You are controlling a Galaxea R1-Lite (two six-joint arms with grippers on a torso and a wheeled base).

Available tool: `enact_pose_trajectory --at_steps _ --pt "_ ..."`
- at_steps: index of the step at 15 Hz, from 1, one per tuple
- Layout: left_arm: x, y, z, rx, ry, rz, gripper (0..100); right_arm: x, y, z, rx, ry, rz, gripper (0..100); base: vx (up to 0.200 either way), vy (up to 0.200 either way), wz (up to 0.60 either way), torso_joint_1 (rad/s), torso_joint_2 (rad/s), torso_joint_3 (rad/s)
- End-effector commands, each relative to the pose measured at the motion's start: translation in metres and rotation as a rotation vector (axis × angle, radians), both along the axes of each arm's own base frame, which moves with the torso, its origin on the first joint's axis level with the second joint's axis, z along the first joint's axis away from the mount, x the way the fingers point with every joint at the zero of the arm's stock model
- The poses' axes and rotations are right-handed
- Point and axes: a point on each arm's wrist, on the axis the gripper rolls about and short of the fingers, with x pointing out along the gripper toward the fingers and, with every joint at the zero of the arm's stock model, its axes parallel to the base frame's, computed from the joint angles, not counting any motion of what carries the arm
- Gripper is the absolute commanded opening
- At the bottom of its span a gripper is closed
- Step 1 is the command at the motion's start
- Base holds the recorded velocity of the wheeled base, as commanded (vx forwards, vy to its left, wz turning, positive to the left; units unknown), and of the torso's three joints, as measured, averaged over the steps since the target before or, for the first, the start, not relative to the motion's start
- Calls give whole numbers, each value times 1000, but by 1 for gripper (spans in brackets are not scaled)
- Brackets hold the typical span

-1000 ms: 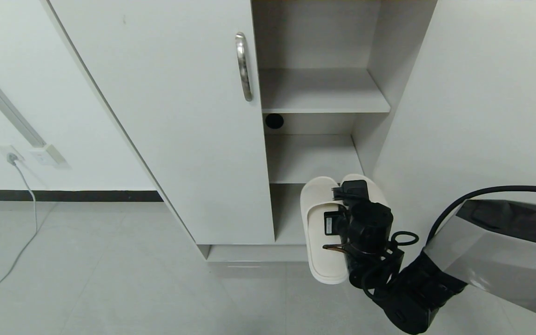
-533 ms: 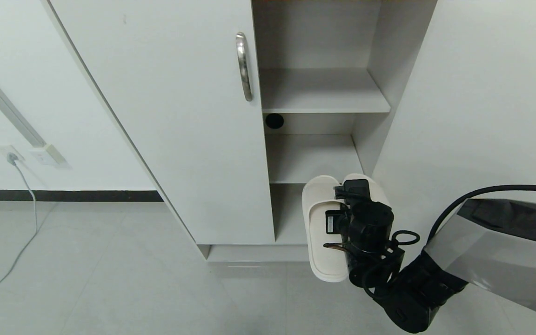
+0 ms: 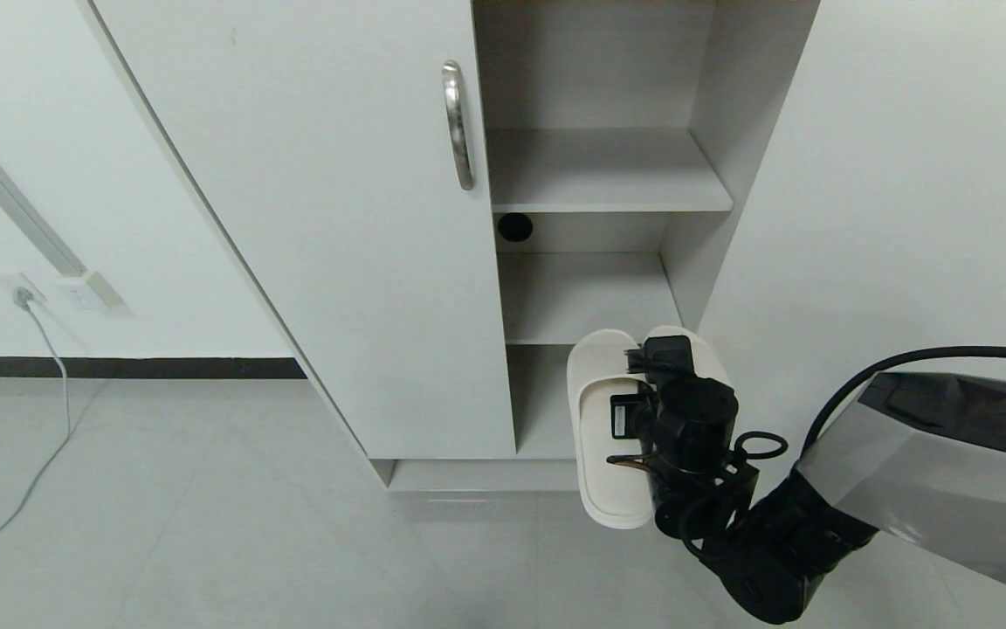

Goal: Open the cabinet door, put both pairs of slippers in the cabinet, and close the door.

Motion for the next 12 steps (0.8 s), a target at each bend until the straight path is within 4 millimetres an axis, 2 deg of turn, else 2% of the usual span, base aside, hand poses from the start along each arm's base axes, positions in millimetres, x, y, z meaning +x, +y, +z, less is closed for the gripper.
enact_pose_trajectory --at_steps 1,6,12 --pt "0 0 0 0 2 1 0 3 9 -2 1 -5 37 0 0 0 0 0 0 0" --pt "0 0 0 8 2 1 0 10 29 7 -7 -2 83 0 0 0 0 0 0 0" --pt "0 0 0 8 2 1 0 10 35 6 25 -1 93 0 0 0 0 0 0 0"
